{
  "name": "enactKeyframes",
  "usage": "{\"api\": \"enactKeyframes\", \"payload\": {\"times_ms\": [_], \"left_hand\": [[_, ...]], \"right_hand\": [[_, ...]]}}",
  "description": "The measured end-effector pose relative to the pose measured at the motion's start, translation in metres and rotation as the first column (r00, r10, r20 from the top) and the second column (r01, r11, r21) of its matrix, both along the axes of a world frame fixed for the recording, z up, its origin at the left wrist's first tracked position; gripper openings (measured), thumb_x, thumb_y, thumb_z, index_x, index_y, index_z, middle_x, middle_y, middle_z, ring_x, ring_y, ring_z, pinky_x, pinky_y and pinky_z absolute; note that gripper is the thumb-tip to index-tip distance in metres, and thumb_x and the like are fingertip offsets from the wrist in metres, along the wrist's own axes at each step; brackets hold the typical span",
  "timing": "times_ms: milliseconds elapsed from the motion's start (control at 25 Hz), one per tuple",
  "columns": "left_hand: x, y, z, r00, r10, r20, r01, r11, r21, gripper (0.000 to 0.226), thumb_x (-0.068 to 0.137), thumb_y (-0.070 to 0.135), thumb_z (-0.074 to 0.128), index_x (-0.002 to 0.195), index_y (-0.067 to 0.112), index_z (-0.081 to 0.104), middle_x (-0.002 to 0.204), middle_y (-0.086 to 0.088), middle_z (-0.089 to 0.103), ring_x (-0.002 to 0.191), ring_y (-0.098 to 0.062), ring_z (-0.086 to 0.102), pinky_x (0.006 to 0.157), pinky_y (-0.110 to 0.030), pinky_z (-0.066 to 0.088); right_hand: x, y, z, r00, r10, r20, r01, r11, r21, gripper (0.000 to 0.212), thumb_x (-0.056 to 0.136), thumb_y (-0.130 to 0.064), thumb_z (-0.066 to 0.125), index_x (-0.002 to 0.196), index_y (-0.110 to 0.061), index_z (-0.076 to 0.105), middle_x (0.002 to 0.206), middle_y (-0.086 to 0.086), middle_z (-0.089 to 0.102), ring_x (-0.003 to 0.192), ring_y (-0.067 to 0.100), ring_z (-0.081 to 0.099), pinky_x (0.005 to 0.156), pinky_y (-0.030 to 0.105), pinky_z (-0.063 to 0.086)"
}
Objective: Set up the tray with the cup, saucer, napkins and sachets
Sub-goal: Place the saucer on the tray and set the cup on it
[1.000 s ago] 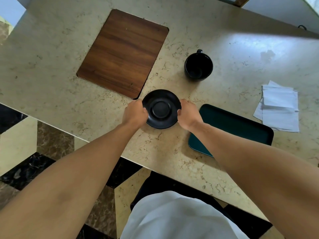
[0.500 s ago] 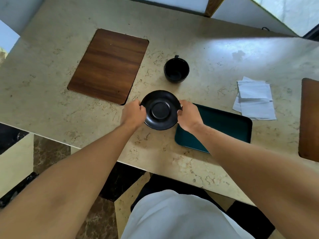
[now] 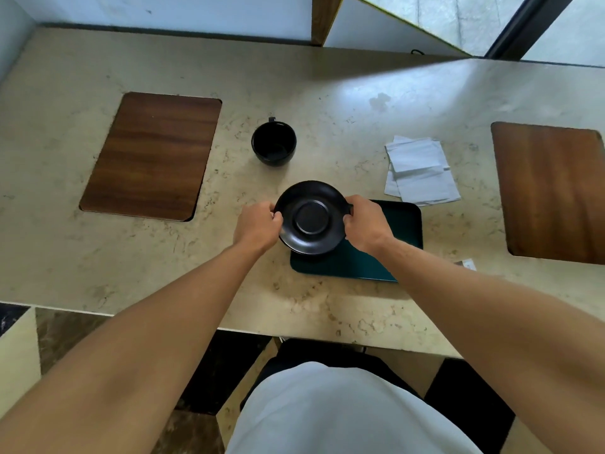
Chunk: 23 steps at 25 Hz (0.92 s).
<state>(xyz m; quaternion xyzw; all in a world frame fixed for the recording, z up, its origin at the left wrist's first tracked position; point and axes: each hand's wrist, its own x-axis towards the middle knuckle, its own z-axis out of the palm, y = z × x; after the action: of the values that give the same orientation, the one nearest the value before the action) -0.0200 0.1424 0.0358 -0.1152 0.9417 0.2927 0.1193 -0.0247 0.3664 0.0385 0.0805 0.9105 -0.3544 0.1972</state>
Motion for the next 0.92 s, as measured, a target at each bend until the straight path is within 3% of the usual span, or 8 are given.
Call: {"api": "enactKeyframes", "payload": {"times_ms": [120,280,760,920], "left_hand": [[0.002,0.009,-0.005,1.000,-0.011,0.021,0.011,1.000,0.006,0.021,0.097,0.020,0.053,0.089,0.009,0.069,0.082,-0.009,0.068,0.077,-0.026,0.062,0.066,-0.033,0.045],[0.004,0.011,-0.013,0.999,-0.020,0.050,0.020,1.000,0.000,0.021,0.096,0.018,0.053,0.080,0.009,0.063,0.077,-0.007,0.063,0.071,-0.024,0.058,0.058,-0.030,0.038],[0.005,0.018,-0.026,0.995,-0.073,0.071,0.074,0.997,-0.010,0.018,0.097,0.017,0.055,0.089,0.008,0.068,0.080,-0.006,0.067,0.076,-0.024,0.063,0.067,-0.036,0.053],[0.003,0.018,-0.028,0.993,-0.095,0.072,0.096,0.995,-0.011,0.018,0.097,0.016,0.055,0.086,0.009,0.067,0.078,-0.007,0.067,0.075,-0.025,0.063,0.064,-0.032,0.047]], "right_hand": [[0.006,0.010,-0.005,1.000,-0.004,0.003,0.004,1.000,-0.010,0.044,0.098,-0.006,0.049,0.142,-0.011,0.052,0.134,0.008,0.062,0.111,0.030,0.065,0.095,0.047,0.056],[0.013,0.014,-0.013,0.999,-0.016,0.032,0.016,1.000,-0.006,0.044,0.099,-0.008,0.050,0.144,-0.011,0.049,0.135,0.009,0.061,0.112,0.030,0.064,0.094,0.046,0.057],[0.021,0.019,-0.025,0.998,-0.037,0.056,0.035,0.999,0.033,0.046,0.101,-0.009,0.051,0.147,-0.011,0.045,0.140,0.011,0.056,0.116,0.031,0.063,0.095,0.047,0.057],[0.022,0.020,-0.028,0.997,-0.049,0.065,0.047,0.998,0.033,0.044,0.101,-0.010,0.052,0.145,-0.011,0.046,0.139,0.011,0.056,0.115,0.029,0.063,0.095,0.047,0.057]]}}
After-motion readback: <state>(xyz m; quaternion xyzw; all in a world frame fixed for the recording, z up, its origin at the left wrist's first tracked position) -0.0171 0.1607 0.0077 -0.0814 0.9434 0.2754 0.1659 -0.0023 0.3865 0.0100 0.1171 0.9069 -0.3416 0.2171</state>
